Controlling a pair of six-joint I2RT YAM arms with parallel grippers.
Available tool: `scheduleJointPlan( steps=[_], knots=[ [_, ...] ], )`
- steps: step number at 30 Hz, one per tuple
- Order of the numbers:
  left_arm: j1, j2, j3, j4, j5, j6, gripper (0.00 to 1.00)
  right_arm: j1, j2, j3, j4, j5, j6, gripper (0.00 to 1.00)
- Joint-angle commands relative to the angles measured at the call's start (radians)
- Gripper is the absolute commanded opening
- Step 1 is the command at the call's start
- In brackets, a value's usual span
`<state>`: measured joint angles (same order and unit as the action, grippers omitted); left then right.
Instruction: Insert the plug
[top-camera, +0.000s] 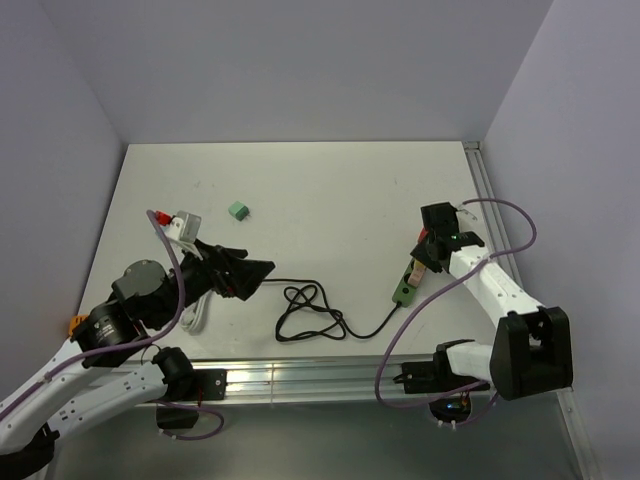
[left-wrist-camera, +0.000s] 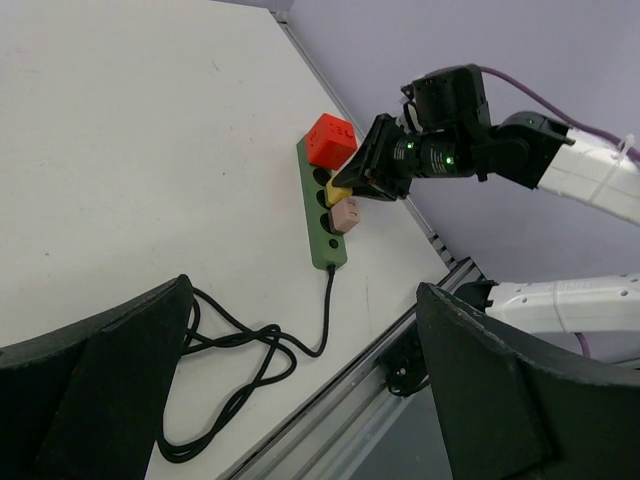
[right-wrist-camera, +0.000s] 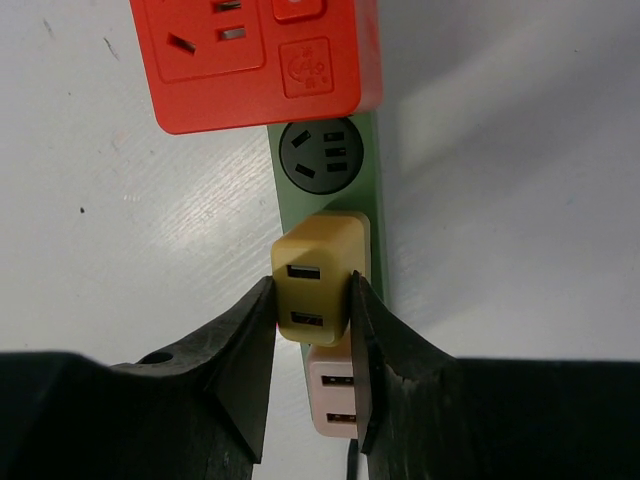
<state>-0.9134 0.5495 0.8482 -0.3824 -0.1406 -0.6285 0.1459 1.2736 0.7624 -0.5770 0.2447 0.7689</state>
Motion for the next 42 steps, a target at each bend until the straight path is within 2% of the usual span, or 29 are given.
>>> scheduleJointPlan(
  steps=[1, 15, 19, 22, 32, 35, 41, 42],
  knots=[
    [-0.002, -0.022, 0.051, -0.009, -0.013, 0.019, 0.99, -0.002, 0.023, -0.185, -0.168, -0.052, 0.081, 0.00],
    [-0.002, -0.029, 0.035, 0.026, 0.029, 0.007, 1.00, 0.027, -0.022, -0.133, -0.280, 0.036, 0.161, 0.00],
    [-0.001, -0.031, 0.043, 0.017, 0.024, 0.012, 0.99, 0.030, -0.037, -0.123, -0.273, 0.034, 0.139, 0.10],
    [-0.001, -0.031, 0.049, 0.013, 0.021, 0.019, 0.99, 0.030, -0.072, -0.129, -0.262, 0.021, 0.135, 0.14],
    [-0.001, -0.048, 0.035, 0.017, 0.013, 0.016, 1.00, 0.035, -0.141, -0.118, -0.340, 0.053, 0.181, 0.11],
    [-0.001, -0.042, 0.034, 0.019, 0.018, 0.019, 1.00, 0.035, -0.135, -0.114, -0.328, 0.047, 0.168, 0.15],
    [-0.002, -0.036, 0.037, 0.017, 0.013, 0.024, 1.00, 0.034, -0.152, -0.118, -0.258, 0.015, 0.112, 0.34],
    [-0.001, -0.036, 0.035, 0.019, 0.013, 0.024, 1.00, 0.035, -0.169, -0.124, -0.250, 0.007, 0.106, 0.40]
  ],
)
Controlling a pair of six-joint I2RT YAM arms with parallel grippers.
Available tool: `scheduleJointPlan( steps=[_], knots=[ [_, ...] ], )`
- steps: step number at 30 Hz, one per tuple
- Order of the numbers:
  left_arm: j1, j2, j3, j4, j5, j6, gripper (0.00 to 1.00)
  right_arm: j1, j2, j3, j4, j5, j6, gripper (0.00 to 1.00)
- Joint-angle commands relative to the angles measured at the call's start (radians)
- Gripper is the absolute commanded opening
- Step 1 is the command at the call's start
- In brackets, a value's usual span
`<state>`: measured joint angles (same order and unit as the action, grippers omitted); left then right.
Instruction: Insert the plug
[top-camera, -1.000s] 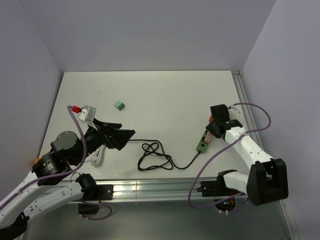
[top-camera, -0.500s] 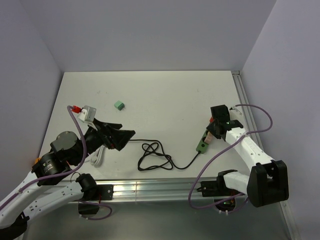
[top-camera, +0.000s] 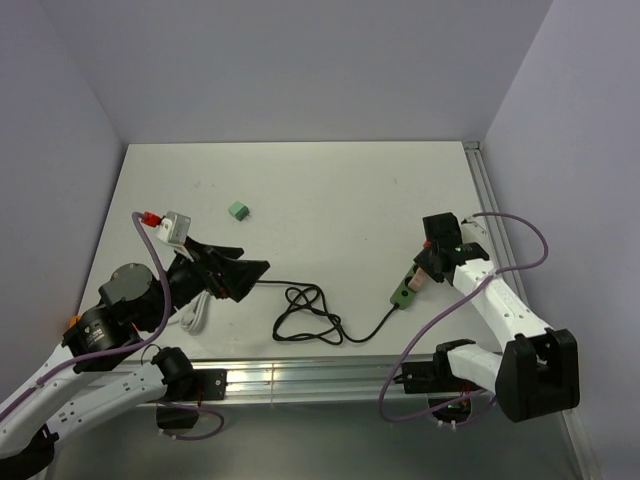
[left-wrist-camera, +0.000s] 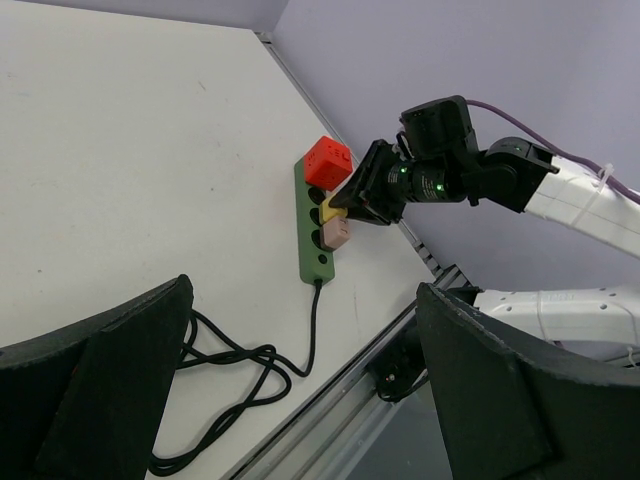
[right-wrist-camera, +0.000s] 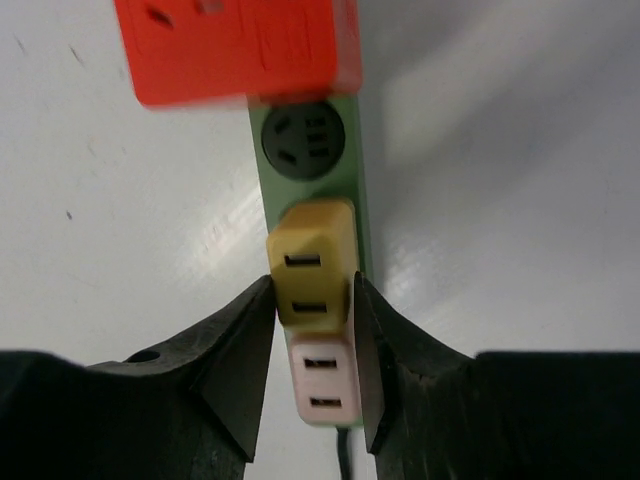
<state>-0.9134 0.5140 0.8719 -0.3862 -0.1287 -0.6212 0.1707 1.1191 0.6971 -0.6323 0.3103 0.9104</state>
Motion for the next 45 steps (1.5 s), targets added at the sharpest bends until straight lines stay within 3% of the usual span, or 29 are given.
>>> scheduleJointPlan(
  steps=[1, 2, 3, 5, 8, 10, 17, 21, 22, 25, 29, 31, 37, 42, 45],
  knots=[
    [-0.001, 0.000, 0.012, 0.023, 0.001, 0.018, 0.99, 0.010, -0.024, -0.061, -0.172, -0.080, -0.045, 0.44],
    [-0.002, 0.000, 0.007, 0.023, 0.001, 0.017, 0.99, 0.010, -0.036, -0.062, -0.162, -0.089, -0.059, 0.50],
    [-0.001, 0.000, 0.003, 0.029, 0.000, 0.015, 0.99, 0.010, -0.059, -0.061, -0.152, -0.092, -0.065, 0.62],
    [-0.001, 0.001, -0.005, 0.038, 0.006, 0.012, 1.00, 0.010, -0.083, -0.057, -0.132, -0.109, -0.080, 0.71],
    [-0.001, 0.009, -0.005, 0.035, 0.000, 0.006, 1.00, 0.013, -0.140, -0.044, -0.107, -0.126, -0.108, 0.73],
    [-0.001, 0.012, -0.011, 0.035, -0.014, 0.000, 0.99, 0.027, -0.163, -0.015, -0.124, -0.102, -0.128, 0.80],
    [-0.001, 0.145, 0.051, -0.048, -0.130, -0.041, 0.99, 0.113, -0.144, 0.241, -0.274, -0.030, -0.188, 0.81],
    [0.001, 0.288, 0.108, -0.094, -0.204, -0.049, 1.00, 0.261, -0.125, 0.369, -0.345, 0.046, -0.188, 0.81],
    [0.001, 0.309, 0.139, -0.106, -0.221, -0.057, 0.99, 0.279, -0.122, 0.384, -0.343, 0.041, -0.203, 0.99],
    [0.034, 0.414, 0.208, -0.189, -0.220, -0.084, 1.00, 0.319, -0.091, 0.441, -0.346, 0.029, -0.228, 1.00],
    [0.235, 0.593, 0.263, -0.247, -0.027, -0.060, 0.99, 0.375, -0.071, 0.459, -0.328, 0.038, -0.263, 1.00],
    [0.331, 0.642, 0.269, -0.240, 0.001, -0.051, 1.00, 0.389, -0.082, 0.444, -0.305, 0.018, -0.277, 1.00],
    [0.467, 0.831, 0.370, -0.224, -0.080, -0.133, 0.99, 0.389, -0.130, 0.325, -0.163, -0.132, -0.304, 0.98],
    [0.499, 1.030, 0.556, -0.440, -0.400, -0.299, 0.99, 0.391, -0.125, 0.246, -0.077, -0.214, -0.318, 0.97],
    [0.579, 1.128, 0.628, -0.531, -0.398, -0.321, 0.99, 0.392, -0.122, 0.217, -0.040, -0.264, -0.326, 0.96]
  ],
)
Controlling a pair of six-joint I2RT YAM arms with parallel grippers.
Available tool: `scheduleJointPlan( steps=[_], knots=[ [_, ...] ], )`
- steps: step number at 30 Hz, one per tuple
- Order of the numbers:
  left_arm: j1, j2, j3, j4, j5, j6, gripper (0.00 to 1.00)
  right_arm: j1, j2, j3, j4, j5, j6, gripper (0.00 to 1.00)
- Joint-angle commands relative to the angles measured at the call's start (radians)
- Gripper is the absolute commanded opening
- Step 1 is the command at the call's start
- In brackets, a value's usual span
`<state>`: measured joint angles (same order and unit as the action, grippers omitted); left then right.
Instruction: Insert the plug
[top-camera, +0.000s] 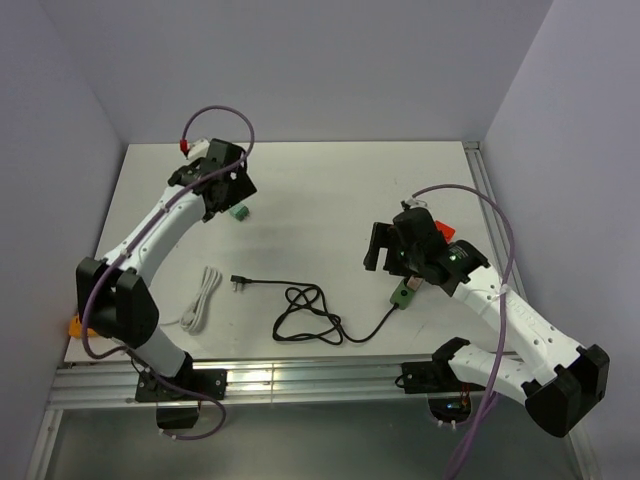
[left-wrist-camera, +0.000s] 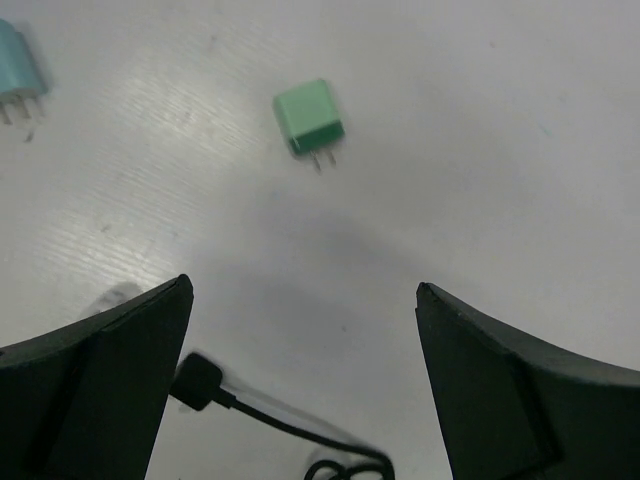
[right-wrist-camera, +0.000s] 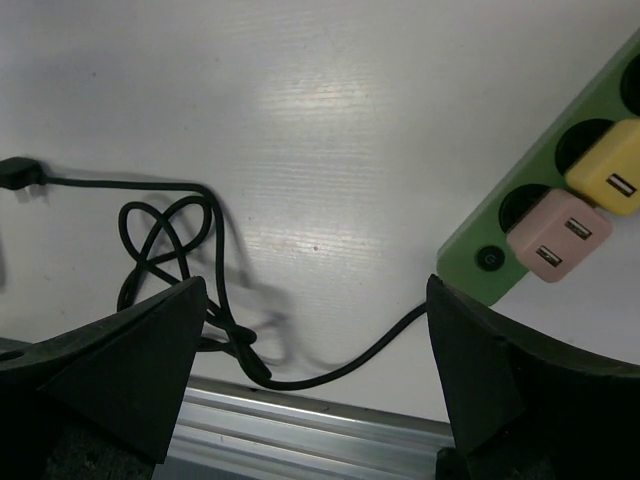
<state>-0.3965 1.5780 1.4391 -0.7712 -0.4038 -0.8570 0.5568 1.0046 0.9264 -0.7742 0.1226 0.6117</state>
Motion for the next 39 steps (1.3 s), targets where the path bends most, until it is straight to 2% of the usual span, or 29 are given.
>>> scheduleJointPlan(
  steps=[1, 7, 13, 17, 25, 36, 39],
  knots=[
    [0.121, 0.082, 0.061, -0.149, -0.109, -0.077, 1.00, 0.009, -0.012, -0.029, 0.108, -0.090, -0.029, 0.96],
    [0.329, 0.106, -0.046, -0.056, -0.040, -0.067, 0.99, 0.014, -0.050, -0.064, 0.141, -0.144, -0.044, 0.95],
    [0.441, 0.174, -0.016, -0.053, -0.062, -0.062, 0.98, 0.015, -0.051, -0.066, 0.154, -0.152, -0.075, 0.95],
    [0.461, 0.244, 0.001, -0.053, -0.099, -0.068, 0.95, 0.014, -0.032, -0.080, 0.176, -0.166, -0.086, 0.95],
    [0.519, 0.301, -0.031, 0.041, -0.067, -0.060, 0.89, 0.015, -0.003, -0.112, 0.207, -0.166, -0.099, 0.95],
    [0.535, 0.393, -0.031, 0.118, -0.032, -0.048, 0.86, 0.014, 0.023, -0.120, 0.222, -0.169, -0.113, 0.95],
    [0.536, 0.427, -0.023, 0.127, -0.029, -0.034, 0.78, 0.014, 0.026, -0.124, 0.224, -0.167, -0.112, 0.95]
  ],
)
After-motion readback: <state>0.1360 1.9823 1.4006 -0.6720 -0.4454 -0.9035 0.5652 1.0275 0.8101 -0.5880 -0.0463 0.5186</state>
